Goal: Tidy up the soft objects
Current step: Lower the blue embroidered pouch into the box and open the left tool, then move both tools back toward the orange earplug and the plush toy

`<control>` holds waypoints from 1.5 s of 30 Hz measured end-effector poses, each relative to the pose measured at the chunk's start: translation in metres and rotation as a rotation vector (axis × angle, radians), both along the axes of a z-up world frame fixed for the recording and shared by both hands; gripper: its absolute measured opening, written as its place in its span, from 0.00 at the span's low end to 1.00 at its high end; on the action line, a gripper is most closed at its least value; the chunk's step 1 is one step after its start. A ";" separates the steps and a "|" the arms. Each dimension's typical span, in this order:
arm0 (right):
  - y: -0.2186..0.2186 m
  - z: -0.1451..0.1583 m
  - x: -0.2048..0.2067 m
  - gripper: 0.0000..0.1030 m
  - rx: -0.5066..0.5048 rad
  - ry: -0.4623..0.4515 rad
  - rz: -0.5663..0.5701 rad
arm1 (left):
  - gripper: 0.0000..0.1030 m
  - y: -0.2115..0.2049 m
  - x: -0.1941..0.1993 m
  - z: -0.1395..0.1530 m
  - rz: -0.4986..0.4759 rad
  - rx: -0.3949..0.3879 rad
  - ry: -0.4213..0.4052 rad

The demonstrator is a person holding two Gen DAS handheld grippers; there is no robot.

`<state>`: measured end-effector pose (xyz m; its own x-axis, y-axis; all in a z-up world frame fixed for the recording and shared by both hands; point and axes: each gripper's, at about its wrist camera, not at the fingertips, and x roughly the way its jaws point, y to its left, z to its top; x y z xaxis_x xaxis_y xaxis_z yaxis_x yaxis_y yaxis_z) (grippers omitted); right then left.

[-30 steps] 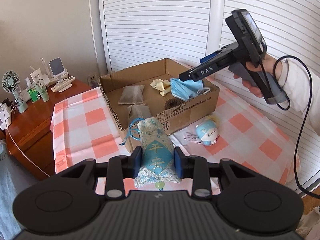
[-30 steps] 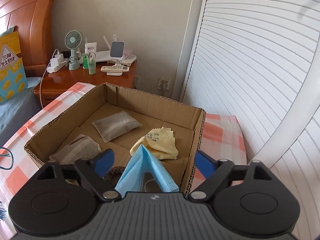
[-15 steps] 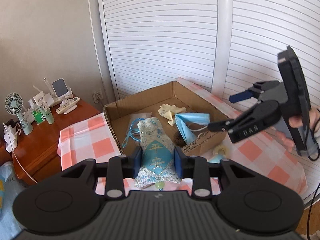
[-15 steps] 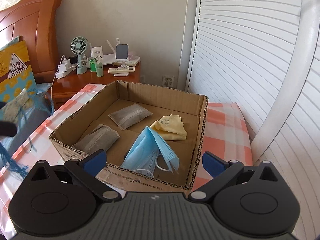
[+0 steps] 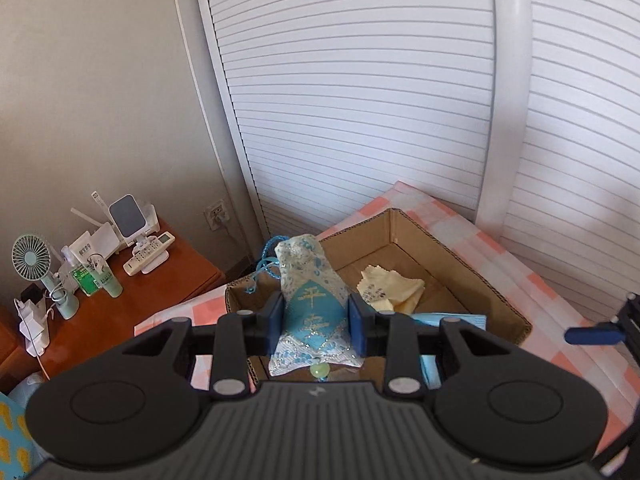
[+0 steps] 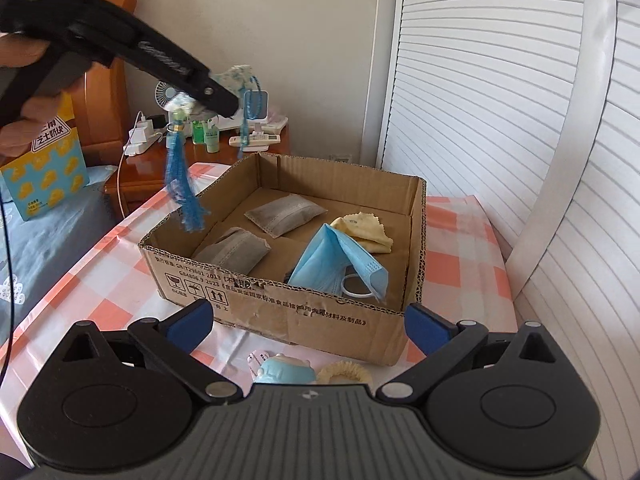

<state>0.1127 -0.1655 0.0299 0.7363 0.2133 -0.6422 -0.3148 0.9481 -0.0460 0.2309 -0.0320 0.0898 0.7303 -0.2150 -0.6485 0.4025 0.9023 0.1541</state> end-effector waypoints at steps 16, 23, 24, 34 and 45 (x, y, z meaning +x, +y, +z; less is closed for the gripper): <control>-0.029 -0.005 -0.026 1.00 0.006 -0.006 -0.104 | 0.92 0.018 0.031 -0.045 0.162 -0.026 0.037; -0.038 -0.021 -0.032 1.00 0.040 0.035 -0.162 | 0.92 0.032 -0.023 -0.044 0.165 -0.027 0.040; -0.040 -0.023 -0.034 1.00 0.053 0.041 -0.170 | 0.92 0.035 -0.031 -0.044 0.168 -0.032 0.039; -0.032 -0.034 -0.042 1.00 0.085 0.070 -0.198 | 0.99 0.045 -0.118 -0.070 0.206 -0.101 -0.008; -0.010 -0.056 -0.023 1.00 0.066 0.103 -0.216 | 0.99 0.057 -0.145 -0.124 0.293 -0.049 0.070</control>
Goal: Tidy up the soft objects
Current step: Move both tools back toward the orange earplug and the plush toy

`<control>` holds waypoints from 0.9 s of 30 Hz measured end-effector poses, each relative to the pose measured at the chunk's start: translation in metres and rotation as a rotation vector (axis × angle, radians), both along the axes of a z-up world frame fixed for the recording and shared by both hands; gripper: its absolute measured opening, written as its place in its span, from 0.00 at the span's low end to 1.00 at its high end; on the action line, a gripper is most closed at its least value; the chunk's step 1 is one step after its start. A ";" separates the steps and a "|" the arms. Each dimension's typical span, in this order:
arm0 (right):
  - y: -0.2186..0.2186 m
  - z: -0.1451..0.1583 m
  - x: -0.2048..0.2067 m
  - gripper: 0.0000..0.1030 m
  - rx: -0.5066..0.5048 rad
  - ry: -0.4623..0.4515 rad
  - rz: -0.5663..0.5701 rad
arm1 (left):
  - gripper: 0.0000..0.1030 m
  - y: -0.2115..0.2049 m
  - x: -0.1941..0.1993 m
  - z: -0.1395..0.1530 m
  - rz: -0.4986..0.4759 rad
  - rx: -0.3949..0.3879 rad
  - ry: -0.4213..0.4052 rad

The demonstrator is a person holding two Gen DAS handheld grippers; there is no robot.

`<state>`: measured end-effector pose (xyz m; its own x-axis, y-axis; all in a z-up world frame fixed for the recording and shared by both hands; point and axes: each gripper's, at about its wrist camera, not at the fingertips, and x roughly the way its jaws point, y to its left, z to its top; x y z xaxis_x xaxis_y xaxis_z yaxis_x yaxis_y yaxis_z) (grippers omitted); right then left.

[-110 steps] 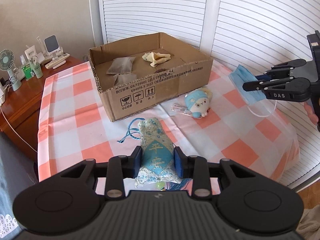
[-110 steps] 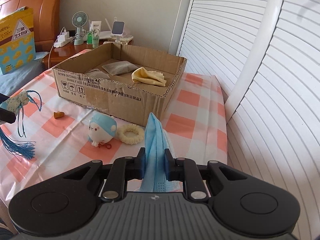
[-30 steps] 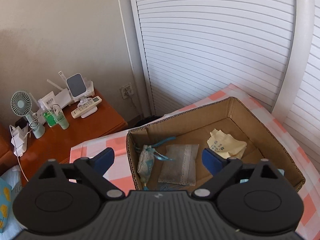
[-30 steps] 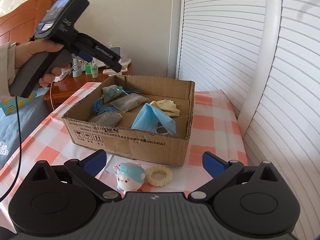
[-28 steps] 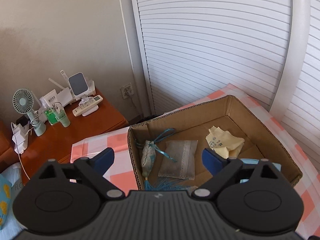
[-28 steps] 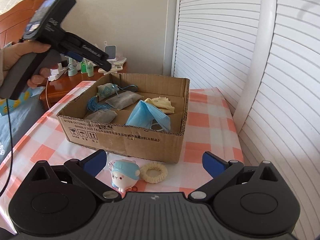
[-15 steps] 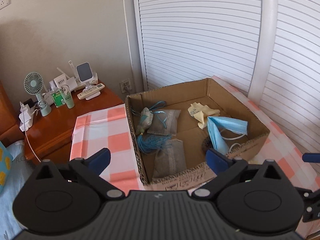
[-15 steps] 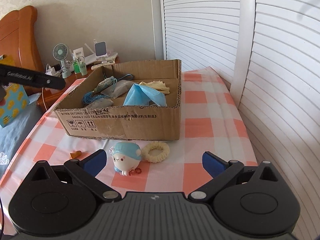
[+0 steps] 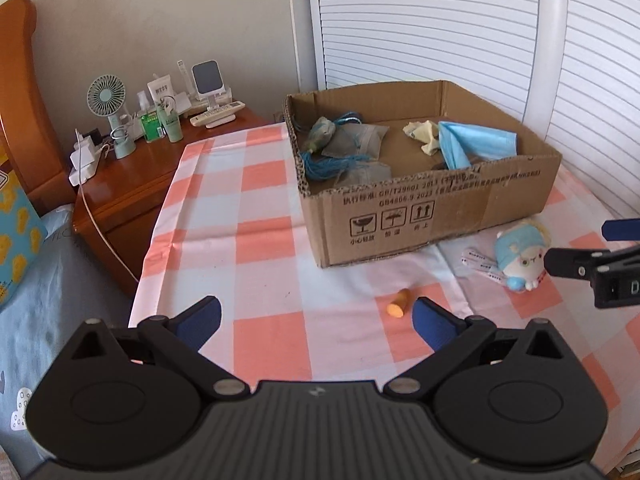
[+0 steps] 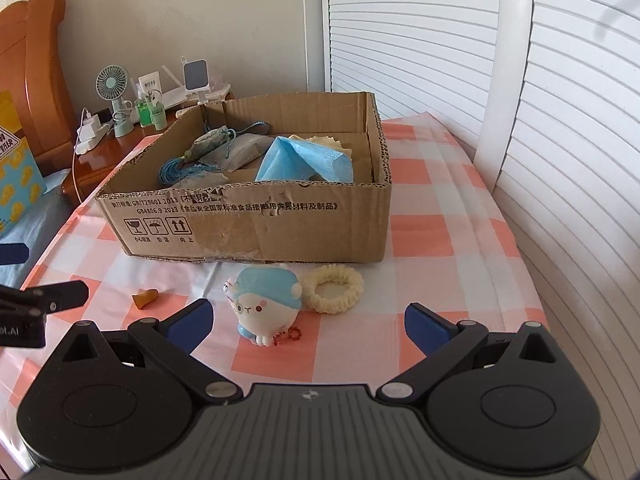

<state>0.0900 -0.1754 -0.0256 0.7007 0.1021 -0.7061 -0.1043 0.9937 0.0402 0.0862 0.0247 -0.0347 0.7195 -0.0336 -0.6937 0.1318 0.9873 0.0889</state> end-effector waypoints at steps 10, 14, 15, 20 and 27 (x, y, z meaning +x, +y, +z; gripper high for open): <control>0.019 -0.011 0.041 1.00 -0.029 -0.021 -0.035 | 0.99 0.005 0.000 -0.017 -0.010 -0.006 0.036; 0.015 -0.016 0.047 1.00 -0.024 0.000 -0.059 | 0.99 0.005 0.000 -0.018 -0.016 -0.013 0.040; 0.012 -0.018 0.046 1.00 -0.023 0.007 -0.064 | 0.99 0.004 0.000 -0.018 -0.017 -0.014 0.041; -0.001 -0.020 0.032 1.00 -0.006 0.029 -0.076 | 0.99 -0.001 0.001 -0.018 -0.028 -0.014 0.045; -0.022 -0.026 0.010 1.00 0.005 0.053 -0.116 | 0.99 -0.009 -0.002 -0.017 -0.050 -0.005 0.046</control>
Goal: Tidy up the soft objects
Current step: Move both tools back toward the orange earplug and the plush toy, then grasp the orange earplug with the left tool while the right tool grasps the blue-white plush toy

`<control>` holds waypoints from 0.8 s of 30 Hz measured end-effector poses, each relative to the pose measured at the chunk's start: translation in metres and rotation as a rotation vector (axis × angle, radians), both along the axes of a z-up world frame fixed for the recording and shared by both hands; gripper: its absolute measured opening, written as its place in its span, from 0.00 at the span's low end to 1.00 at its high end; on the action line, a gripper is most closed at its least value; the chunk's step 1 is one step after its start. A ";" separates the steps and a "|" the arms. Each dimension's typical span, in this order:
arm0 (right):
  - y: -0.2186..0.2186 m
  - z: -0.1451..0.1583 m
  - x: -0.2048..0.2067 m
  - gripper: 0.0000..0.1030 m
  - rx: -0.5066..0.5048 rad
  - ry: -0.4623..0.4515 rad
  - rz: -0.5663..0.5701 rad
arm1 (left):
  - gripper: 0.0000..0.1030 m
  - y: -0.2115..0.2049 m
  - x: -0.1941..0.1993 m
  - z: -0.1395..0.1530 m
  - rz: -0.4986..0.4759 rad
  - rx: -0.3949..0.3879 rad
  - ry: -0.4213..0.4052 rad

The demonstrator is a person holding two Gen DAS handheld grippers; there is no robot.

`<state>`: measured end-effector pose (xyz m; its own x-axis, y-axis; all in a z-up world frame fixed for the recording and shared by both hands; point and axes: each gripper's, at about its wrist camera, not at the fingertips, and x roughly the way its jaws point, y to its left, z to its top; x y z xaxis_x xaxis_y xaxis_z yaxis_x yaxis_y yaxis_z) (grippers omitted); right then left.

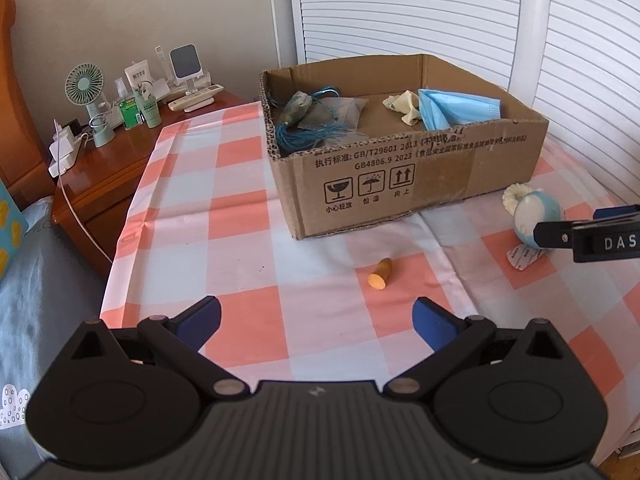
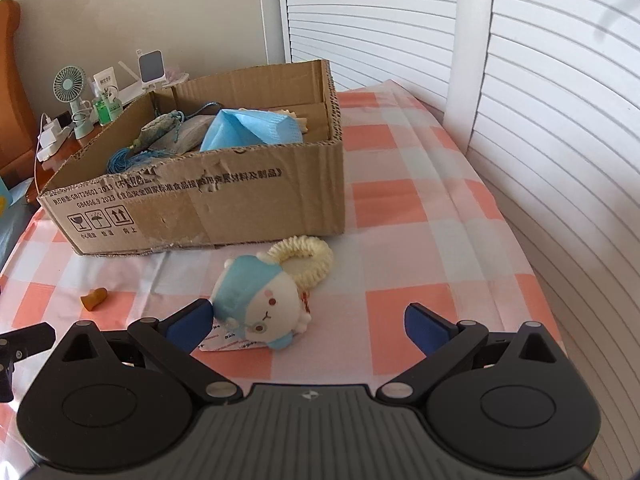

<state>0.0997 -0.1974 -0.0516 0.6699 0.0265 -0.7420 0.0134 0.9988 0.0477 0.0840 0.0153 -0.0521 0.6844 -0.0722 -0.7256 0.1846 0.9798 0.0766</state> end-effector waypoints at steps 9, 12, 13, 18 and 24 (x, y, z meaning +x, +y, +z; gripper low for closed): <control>-0.004 -0.019 -0.013 1.00 -0.119 0.004 0.017 | 0.99 -0.008 0.001 -0.002 -0.025 -0.005 0.000; -0.004 -0.020 -0.017 1.00 -0.113 -0.015 0.028 | 0.97 -0.009 0.002 -0.004 -0.038 -0.015 -0.018; -0.005 -0.020 -0.018 1.00 -0.112 -0.020 0.030 | 0.93 -0.010 0.003 -0.005 -0.042 -0.015 -0.023; -0.005 -0.021 -0.020 1.00 -0.110 -0.039 0.036 | 0.77 -0.014 0.013 -0.014 -0.044 -0.018 -0.006; -0.005 -0.021 -0.021 1.00 -0.111 -0.048 0.037 | 0.77 -0.016 0.021 -0.024 -0.023 -0.014 0.007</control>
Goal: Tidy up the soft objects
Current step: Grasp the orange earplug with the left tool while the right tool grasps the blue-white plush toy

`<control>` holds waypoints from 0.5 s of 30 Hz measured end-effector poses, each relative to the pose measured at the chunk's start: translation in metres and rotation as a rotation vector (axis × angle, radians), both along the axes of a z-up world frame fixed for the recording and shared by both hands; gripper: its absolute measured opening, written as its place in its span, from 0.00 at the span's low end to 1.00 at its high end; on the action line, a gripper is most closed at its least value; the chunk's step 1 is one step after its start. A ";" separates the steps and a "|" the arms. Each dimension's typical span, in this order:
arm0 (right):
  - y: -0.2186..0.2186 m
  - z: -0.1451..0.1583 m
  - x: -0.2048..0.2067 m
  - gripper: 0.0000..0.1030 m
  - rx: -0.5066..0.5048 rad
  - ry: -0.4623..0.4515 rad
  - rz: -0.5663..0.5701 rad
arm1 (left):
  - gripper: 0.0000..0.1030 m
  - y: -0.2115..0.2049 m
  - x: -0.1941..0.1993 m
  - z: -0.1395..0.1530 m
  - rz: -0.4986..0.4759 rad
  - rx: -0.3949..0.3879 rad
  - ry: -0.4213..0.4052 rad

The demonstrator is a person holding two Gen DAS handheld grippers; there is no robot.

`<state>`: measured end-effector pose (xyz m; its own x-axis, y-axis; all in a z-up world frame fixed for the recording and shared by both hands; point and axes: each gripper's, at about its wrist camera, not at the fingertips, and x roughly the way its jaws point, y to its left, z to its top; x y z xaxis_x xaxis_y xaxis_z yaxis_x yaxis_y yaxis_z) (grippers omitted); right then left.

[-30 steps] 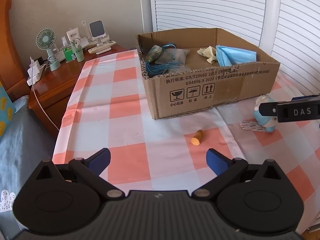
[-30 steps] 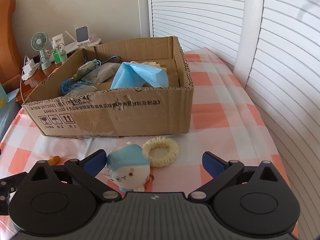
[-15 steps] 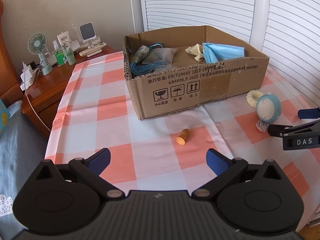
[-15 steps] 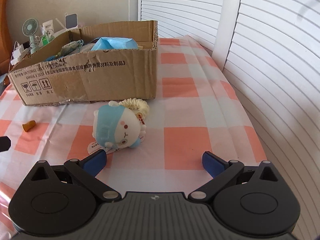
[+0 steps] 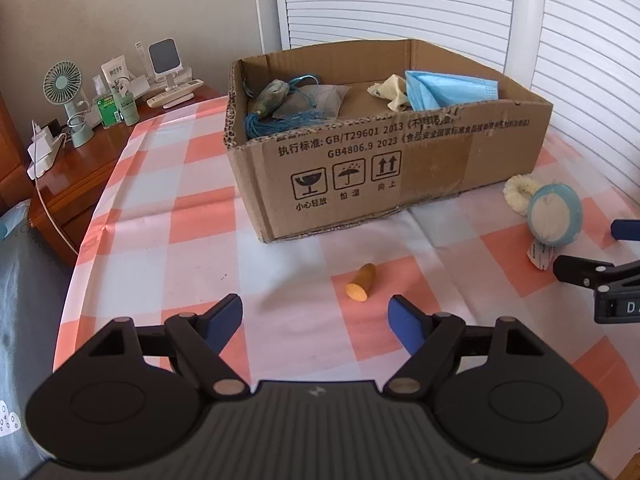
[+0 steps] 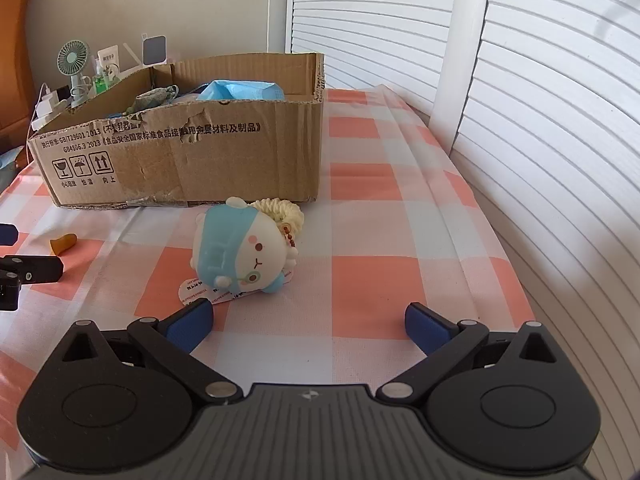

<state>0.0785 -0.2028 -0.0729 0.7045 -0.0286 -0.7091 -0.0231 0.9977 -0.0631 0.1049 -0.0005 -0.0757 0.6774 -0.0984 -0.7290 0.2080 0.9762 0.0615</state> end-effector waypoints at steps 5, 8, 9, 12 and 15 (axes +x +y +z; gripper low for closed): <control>-0.001 -0.001 -0.001 1.00 0.001 -0.016 0.009 | 0.62 0.005 0.004 0.000 -0.013 -0.035 -0.005; 0.000 -0.001 -0.002 1.00 0.000 -0.023 0.009 | 0.57 0.003 0.006 0.001 -0.008 -0.058 0.012; 0.000 -0.001 -0.002 1.00 0.000 -0.025 0.008 | 0.56 0.001 0.005 0.001 -0.002 -0.062 0.024; 0.000 -0.001 -0.003 1.00 0.000 -0.027 0.006 | 0.55 -0.003 0.000 0.005 0.018 -0.093 0.069; 0.000 -0.002 -0.003 1.00 0.001 -0.031 0.005 | 0.55 -0.006 -0.006 0.008 -0.031 -0.157 0.091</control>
